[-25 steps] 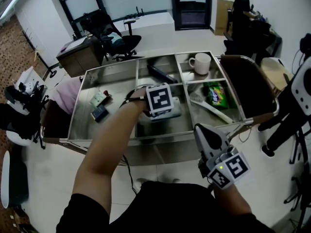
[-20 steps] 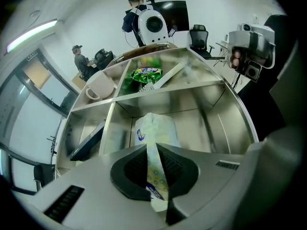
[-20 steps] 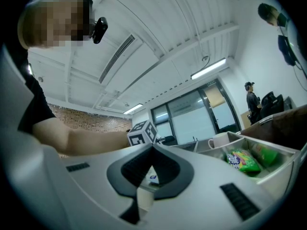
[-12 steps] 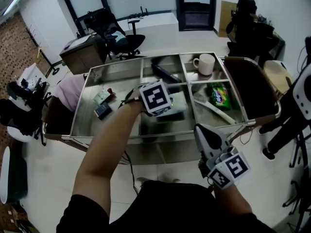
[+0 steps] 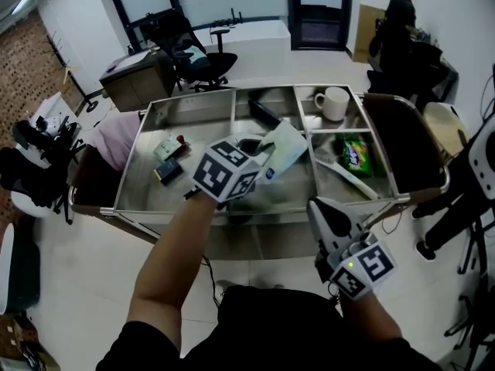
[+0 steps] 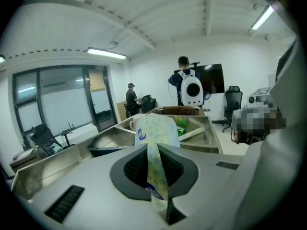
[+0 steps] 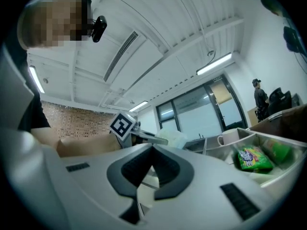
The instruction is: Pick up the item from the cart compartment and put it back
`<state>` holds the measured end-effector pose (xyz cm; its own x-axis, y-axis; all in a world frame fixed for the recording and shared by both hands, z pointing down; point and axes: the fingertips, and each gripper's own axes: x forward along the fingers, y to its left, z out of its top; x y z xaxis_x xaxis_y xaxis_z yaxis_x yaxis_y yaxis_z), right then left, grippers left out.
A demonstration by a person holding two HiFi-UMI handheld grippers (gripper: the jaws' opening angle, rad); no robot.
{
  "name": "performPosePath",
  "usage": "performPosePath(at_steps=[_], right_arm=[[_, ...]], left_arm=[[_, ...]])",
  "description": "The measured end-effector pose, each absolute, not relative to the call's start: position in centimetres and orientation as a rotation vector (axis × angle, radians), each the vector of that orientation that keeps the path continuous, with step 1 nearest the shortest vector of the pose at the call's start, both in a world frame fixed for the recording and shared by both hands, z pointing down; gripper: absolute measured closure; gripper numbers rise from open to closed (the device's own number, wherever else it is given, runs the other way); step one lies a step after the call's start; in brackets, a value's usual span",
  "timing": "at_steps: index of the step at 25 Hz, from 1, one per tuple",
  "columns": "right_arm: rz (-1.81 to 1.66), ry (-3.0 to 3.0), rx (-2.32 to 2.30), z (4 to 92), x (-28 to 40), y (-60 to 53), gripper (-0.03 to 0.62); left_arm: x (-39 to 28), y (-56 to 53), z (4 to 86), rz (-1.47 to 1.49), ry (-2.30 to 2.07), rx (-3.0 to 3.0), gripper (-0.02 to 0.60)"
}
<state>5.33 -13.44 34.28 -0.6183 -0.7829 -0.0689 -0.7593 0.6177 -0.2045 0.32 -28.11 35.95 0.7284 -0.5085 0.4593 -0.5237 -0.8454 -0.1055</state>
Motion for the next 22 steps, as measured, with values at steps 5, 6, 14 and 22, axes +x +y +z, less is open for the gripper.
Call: performPosePath(at_steps=[5, 6, 14, 22], right_arm=[[-0.233, 2.703, -1.281, 34.4, 5.0, -13.5, 0.577], [-0.231, 2.704, -1.281, 34.4, 5.0, -13.5, 0.577], [-0.239, 2.68, -1.296, 34.6, 5.4, -13.7, 0.577], [-0.232, 2.671, -1.276, 34.1, 5.3, -13.8, 0.577]], left_arm=[[-1.0, -26.4, 33.0, 0.541, -0.944, 2.926, 0.578], [-1.4, -26.1, 32.4, 0.501, -0.975, 2.938, 0.578], [-4.5, -21.9, 29.1, 0.022, -1.222, 2.892, 0.579], [-6.5, -17.5, 29.7, -0.217, -1.3, 2.79, 0.578]])
